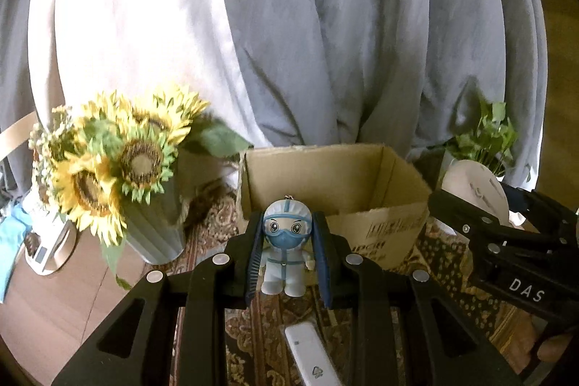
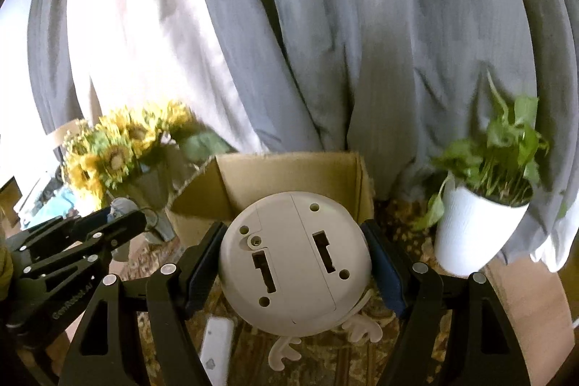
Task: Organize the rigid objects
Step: 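Lift both held items and carry them over the cardboard box, then lower both items into the box and open both grippers, then withdraw both grippers from the box back toward the rug, then grasp the wooden comb with the right gripper while the left grasps the white packaged bar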
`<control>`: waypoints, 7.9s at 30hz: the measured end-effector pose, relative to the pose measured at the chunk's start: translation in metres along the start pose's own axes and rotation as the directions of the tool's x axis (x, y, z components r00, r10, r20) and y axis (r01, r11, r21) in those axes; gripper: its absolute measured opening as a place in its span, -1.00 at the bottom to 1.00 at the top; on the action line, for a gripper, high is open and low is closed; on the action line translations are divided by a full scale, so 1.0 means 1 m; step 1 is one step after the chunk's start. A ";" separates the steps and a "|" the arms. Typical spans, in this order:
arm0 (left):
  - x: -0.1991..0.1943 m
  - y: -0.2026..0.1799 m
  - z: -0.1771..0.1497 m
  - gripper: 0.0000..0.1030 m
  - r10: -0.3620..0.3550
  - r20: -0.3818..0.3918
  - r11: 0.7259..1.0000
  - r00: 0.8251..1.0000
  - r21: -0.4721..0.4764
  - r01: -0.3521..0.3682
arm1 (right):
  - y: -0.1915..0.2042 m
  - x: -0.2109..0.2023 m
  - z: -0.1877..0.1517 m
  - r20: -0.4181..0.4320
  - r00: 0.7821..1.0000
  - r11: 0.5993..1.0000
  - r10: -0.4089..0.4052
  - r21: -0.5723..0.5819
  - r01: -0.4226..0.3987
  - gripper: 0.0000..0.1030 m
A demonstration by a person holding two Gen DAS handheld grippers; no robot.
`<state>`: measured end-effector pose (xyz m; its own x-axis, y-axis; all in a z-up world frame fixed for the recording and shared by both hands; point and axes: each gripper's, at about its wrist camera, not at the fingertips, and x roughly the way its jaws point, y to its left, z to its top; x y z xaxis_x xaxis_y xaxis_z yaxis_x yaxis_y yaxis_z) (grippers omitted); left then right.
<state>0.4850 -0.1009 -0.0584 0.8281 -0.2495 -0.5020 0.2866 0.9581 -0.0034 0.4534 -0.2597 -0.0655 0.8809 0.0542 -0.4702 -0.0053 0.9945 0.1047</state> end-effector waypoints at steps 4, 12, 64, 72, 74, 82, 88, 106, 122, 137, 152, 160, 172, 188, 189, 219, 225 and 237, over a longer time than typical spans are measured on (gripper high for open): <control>-0.003 0.000 0.013 -0.48 -0.001 0.035 1.000 0.999 0.011 0.001 | 0.001 -0.002 0.012 0.026 1.000 1.000 0.008 -0.001 -0.008 0.46; 0.000 0.000 0.040 -0.48 -0.024 0.078 1.000 0.997 0.021 0.023 | -0.004 0.002 0.037 0.051 0.998 1.000 0.023 0.011 -0.024 0.46; 0.169 0.011 0.075 0.00 -0.066 -0.309 0.998 0.949 -0.014 0.065 | -0.041 0.188 0.062 -0.447 0.892 0.997 0.065 0.061 -0.042 0.50; 0.139 0.009 0.078 0.11 -0.005 -0.243 1.000 0.970 0.008 0.008 | -0.037 0.157 0.072 -0.348 0.937 0.999 0.022 0.032 -0.011 0.50; 0.129 0.010 0.079 0.14 0.015 -0.223 1.000 0.975 0.010 -0.013 | -0.035 0.143 0.075 -0.306 0.952 1.000 0.002 0.023 0.005 0.50; 0.085 0.011 0.075 0.22 0.062 -0.158 0.998 0.985 0.002 -0.063 | -0.026 0.100 0.079 -0.200 0.979 0.999 -0.040 -0.014 0.038 0.50; 0.059 0.012 0.068 0.26 0.079 -0.127 0.997 0.989 -0.012 -0.081 | -0.020 0.073 0.078 -0.146 0.988 0.999 -0.045 -0.026 0.042 0.50; -0.017 0.017 0.021 0.47 0.123 -0.116 0.990 0.986 -0.058 -0.130 | 0.002 -0.009 0.038 -0.103 0.991 0.996 -0.082 -0.028 0.080 0.51; -0.063 0.019 -0.035 0.85 0.152 -0.104 0.987 0.983 -0.042 -0.157 | 0.023 -0.059 -0.011 -0.089 0.991 0.995 -0.099 -0.022 0.097 0.65; -0.077 0.023 -0.102 0.86 0.159 -0.178 0.987 0.971 -0.004 -0.162 | 0.037 -0.076 -0.088 -0.173 0.978 0.992 -0.119 0.028 0.126 0.66; -0.061 0.026 -0.146 0.86 0.143 -0.267 0.989 0.953 0.061 -0.132 | 0.041 -0.063 -0.150 -0.305 0.946 0.989 -0.108 0.067 0.135 0.66; -0.050 0.028 -0.166 0.86 0.147 -0.304 0.989 0.941 0.080 -0.128 | 0.042 -0.051 -0.173 -0.347 0.933 0.989 -0.098 0.069 0.129 0.65; -0.035 0.029 -0.190 0.86 0.154 -0.353 0.987 0.923 0.088 -0.132 | 0.042 -0.031 -0.200 -0.386 0.918 0.992 -0.094 0.046 0.121 0.65; -0.034 0.033 -0.207 0.86 0.152 -0.321 0.988 0.935 0.042 -0.147 | 0.054 -0.022 -0.211 -0.348 0.933 0.996 -0.093 -0.035 0.087 0.44; -0.034 0.033 -0.208 0.86 0.155 -0.323 0.988 0.934 0.041 -0.149 | 0.054 -0.021 -0.211 -0.353 0.931 0.996 -0.089 -0.033 0.082 0.42; -0.017 -0.022 -0.175 0.76 0.176 -0.283 0.981 0.943 -0.022 -0.190 | 0.005 -0.036 -0.168 -0.253 0.960 0.993 -0.116 -0.047 0.108 0.13; 0.005 -0.038 -0.167 0.62 0.199 -0.293 0.974 0.935 -0.050 -0.222 | -0.018 -0.026 -0.157 -0.248 0.963 0.994 -0.108 -0.046 0.100 0.13; 0.049 -0.055 -0.163 0.20 0.221 -0.341 0.967 0.914 -0.041 -0.250 | -0.039 0.002 -0.151 -0.279 0.959 0.999 -0.049 -0.010 0.049 0.14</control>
<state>0.4316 -0.1429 -0.2235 0.6560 0.0322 -0.7541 0.0508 0.9949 0.0866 0.3842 -0.2848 -0.2025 0.7127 0.0280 -0.7009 0.0328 0.9968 0.0731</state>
